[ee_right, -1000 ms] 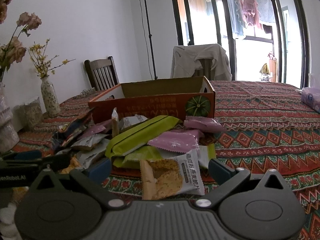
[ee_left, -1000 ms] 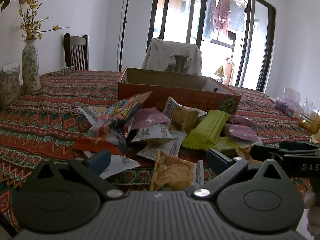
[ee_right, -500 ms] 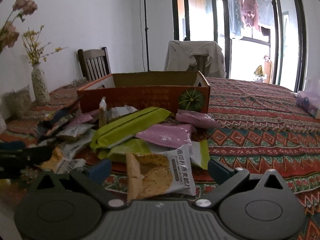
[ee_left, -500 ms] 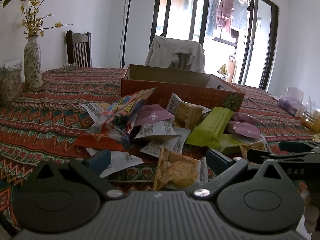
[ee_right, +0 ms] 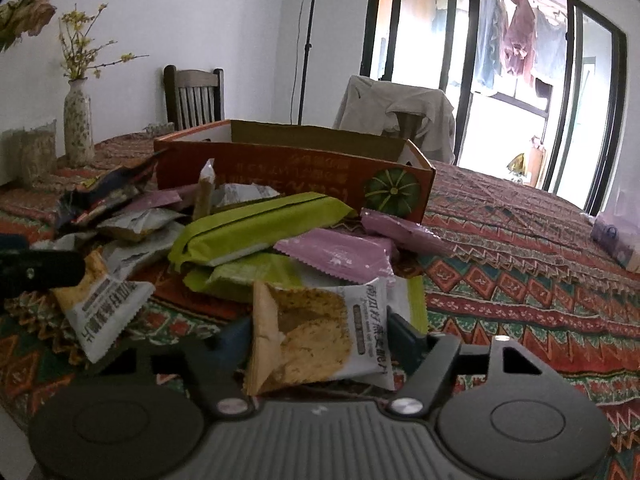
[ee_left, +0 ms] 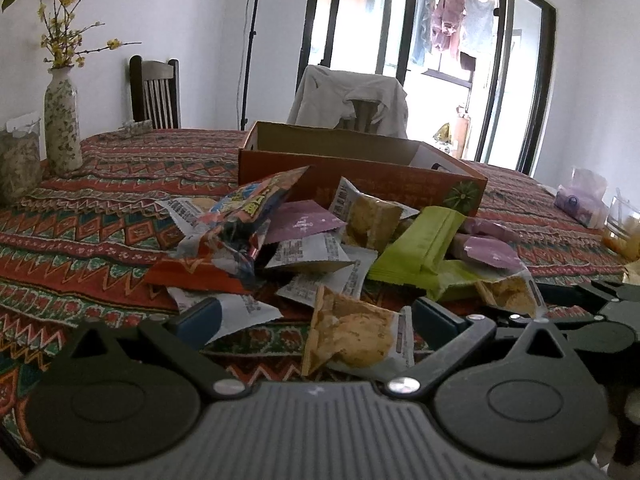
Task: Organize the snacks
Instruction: 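Lower the left gripper onto the cracker packet and close it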
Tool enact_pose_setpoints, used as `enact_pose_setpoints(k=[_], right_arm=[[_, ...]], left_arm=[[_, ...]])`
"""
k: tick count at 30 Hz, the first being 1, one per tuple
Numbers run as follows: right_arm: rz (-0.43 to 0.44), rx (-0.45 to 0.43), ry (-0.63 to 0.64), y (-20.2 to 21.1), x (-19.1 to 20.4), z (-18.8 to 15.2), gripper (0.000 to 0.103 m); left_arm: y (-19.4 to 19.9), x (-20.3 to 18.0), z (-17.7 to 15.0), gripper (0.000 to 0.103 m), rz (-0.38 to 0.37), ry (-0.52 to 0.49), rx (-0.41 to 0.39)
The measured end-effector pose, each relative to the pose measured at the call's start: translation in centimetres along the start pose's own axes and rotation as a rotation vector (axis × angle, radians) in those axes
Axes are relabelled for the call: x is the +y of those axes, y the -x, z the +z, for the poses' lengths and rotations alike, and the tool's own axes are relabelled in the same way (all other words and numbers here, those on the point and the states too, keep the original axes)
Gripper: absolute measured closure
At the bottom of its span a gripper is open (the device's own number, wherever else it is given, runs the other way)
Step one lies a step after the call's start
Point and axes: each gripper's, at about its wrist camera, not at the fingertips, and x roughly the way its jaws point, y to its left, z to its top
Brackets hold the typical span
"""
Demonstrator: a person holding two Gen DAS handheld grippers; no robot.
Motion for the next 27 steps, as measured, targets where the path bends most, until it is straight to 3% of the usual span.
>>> enact_pose_setpoints(k=[7,14,19,23,27], right_arm=[[0.015,-0.049,-0.025,1.3,-0.9,-0.1,0.043],[0.018,-0.093,-0.041,2.7,-1.5,-0.2,0.044],[0.025,-0.103,-0.054,3.3,-1.9,-0.4,0.044],[0.027,-0.111,-0.057,3.5,-1.9,-0.5,0.044],[0.026,-0.112,-0.06,3.5,-1.9,-0.6,0.044]], left_arm=[[-0.1,-1.3,-0.2,0.0,-0.02,-0.041,0.014],[-0.8,-2.9,-0.3,0.0,-0.051,-0.08,0.065],[-2.2,-3.6,-0.4,0.0,-0.016,-0.089,0.11],[-3.5,-3.7,-0.7,0.016,0.007,-0.078,0.148],[-3.6,-3.7,-0.8,0.034,0.028,-0.085,0.125]])
